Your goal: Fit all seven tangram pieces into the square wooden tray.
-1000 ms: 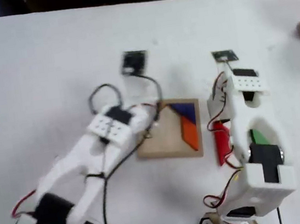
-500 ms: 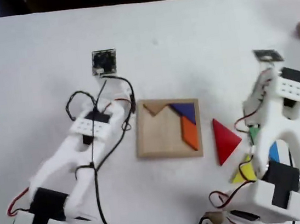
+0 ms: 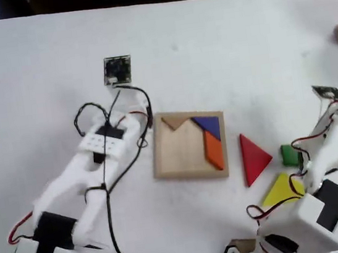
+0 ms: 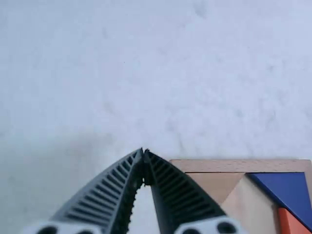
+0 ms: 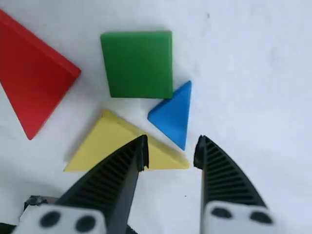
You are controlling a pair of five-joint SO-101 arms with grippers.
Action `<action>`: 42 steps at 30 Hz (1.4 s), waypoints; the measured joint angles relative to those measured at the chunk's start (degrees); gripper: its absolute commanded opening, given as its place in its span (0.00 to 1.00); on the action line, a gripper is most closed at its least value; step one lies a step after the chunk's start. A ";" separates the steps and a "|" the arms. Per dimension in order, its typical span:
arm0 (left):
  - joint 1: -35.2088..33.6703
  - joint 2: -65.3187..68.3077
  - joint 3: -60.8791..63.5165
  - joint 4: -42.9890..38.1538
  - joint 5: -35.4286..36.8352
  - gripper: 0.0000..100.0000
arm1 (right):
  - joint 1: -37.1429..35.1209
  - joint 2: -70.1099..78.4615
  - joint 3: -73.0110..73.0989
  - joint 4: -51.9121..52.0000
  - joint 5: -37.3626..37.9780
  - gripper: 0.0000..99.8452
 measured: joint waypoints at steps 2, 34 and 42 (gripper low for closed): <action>0.00 0.00 0.00 0.00 0.00 0.02 | 0.00 0.00 2.11 -0.53 1.05 0.16; 0.00 0.00 0.00 0.00 -0.44 0.02 | -1.76 0.18 8.79 -16.88 -14.86 0.16; 0.00 0.00 0.00 0.00 -0.44 0.02 | -3.16 0.35 10.55 -20.31 -16.35 0.16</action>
